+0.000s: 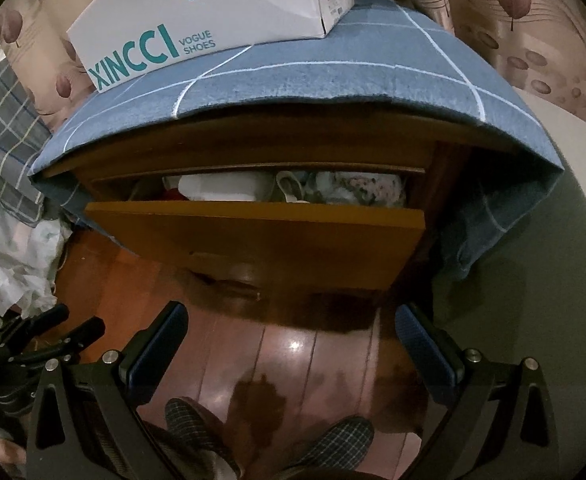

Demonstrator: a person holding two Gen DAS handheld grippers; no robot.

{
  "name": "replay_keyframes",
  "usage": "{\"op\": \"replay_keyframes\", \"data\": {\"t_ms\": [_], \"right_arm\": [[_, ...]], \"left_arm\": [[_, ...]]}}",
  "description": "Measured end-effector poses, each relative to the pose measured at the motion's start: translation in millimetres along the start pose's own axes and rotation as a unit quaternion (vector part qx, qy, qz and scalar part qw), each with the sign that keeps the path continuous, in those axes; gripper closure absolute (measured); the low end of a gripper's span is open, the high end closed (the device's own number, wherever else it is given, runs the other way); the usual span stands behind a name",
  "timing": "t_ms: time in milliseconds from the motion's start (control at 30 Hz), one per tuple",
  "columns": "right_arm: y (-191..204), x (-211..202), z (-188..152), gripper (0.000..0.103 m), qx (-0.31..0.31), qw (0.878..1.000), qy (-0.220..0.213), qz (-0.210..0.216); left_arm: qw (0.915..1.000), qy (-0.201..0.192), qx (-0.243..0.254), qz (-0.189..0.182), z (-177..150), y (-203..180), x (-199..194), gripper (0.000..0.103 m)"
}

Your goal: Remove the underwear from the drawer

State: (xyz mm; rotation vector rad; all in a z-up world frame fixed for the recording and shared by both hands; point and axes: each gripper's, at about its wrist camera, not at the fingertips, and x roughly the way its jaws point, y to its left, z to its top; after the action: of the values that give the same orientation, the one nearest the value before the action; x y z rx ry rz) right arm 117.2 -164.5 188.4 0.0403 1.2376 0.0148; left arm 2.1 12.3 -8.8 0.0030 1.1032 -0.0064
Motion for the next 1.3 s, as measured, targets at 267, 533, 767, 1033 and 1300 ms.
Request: {"op": "replay_keyframes", "data": {"t_ms": [267, 533, 767, 1033, 1300], "right_arm": [[-0.5, 2.5, 1.2, 0.0, 0.0, 1.0, 0.004, 0.002], [0.3, 3.8, 1.1, 0.0, -0.002, 1.0, 0.008, 0.004], [0.2, 4.3, 0.5, 0.0, -0.001, 1.0, 0.009, 0.003], [0.3, 5.0, -0.2, 0.0, -0.002, 1.0, 0.013, 0.003], [0.5, 5.3, 0.1, 0.0, -0.002, 1.0, 0.014, 0.003]], "left_arm": [[1.0, 0.004, 0.0, 0.0, 1.1, -1.1, 2.2, 0.032], [1.0, 0.005, 0.0, -0.002, 0.7, -1.7, 2.0, 0.032], [1.0, 0.006, -0.002, -0.003, 0.3, -1.6, 2.2, 0.032], [1.0, 0.003, 0.007, 0.0, -0.8, -3.1, 2.0, 0.032], [1.0, 0.005, 0.007, 0.001, -0.3, -3.6, 3.7, 0.032]]}}
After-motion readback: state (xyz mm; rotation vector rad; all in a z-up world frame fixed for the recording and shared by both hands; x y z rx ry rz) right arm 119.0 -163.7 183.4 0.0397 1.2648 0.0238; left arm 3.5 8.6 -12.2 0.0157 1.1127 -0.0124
